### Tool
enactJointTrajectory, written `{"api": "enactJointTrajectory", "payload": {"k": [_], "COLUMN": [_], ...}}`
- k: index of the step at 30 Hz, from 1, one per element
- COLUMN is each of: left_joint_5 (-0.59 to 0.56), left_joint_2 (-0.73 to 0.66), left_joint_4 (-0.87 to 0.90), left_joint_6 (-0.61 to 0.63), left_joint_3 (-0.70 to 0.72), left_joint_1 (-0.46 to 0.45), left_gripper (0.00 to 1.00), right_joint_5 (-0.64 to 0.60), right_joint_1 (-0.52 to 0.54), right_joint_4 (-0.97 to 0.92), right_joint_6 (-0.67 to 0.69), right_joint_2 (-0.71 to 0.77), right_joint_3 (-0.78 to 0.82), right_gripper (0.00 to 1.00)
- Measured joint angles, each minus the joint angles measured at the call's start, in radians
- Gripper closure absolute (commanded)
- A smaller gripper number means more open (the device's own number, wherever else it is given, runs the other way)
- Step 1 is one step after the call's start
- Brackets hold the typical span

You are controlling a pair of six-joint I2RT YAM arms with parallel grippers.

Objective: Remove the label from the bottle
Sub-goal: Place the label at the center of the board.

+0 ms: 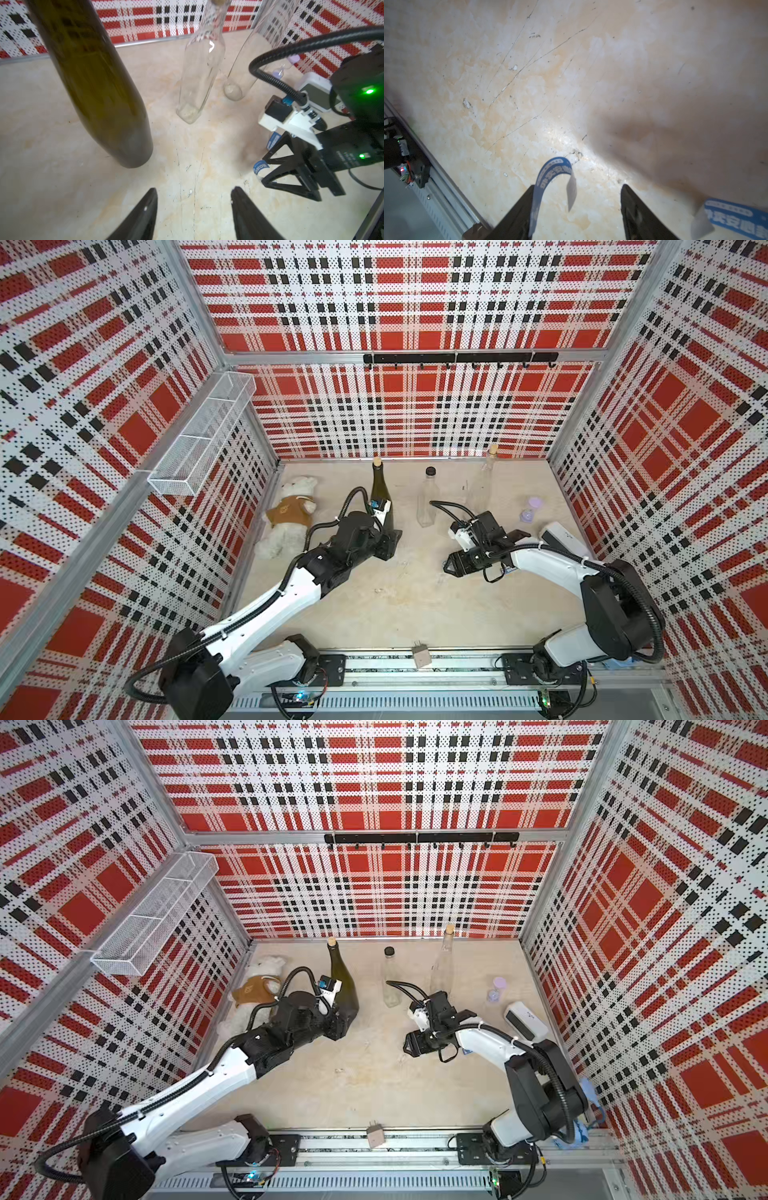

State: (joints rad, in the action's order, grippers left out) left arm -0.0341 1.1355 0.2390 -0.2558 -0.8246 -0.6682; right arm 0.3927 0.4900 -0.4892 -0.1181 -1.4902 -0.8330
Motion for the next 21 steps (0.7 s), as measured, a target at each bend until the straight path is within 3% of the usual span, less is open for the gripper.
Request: {"api": "enactJointTrajectory", "payload": {"k": [7, 13, 21], "left_joint_5": [0.230, 0.416, 0.581], "left_joint_2": [0.153, 0.282, 0.338], "left_joint_4": [-0.100, -0.136, -0.145], "left_joint_6": [-0.049, -0.048, -0.006], "left_joint_3": [0.005, 0.001, -0.062], "left_joint_1": [0.055, 0.065, 0.056], "left_gripper": [0.27, 0.26, 0.27], "right_joint_5": [0.122, 0.185, 0.208], "right_joint_1": [0.011, 0.047, 0.066], "right_joint_4": [-0.007, -0.008, -0.012], "right_joint_6": [0.095, 0.132, 0.153], "right_joint_2": [0.099, 0.123, 0.122], "right_joint_3": [0.010, 0.010, 0.010], "right_gripper": [0.32, 0.32, 0.32]}}
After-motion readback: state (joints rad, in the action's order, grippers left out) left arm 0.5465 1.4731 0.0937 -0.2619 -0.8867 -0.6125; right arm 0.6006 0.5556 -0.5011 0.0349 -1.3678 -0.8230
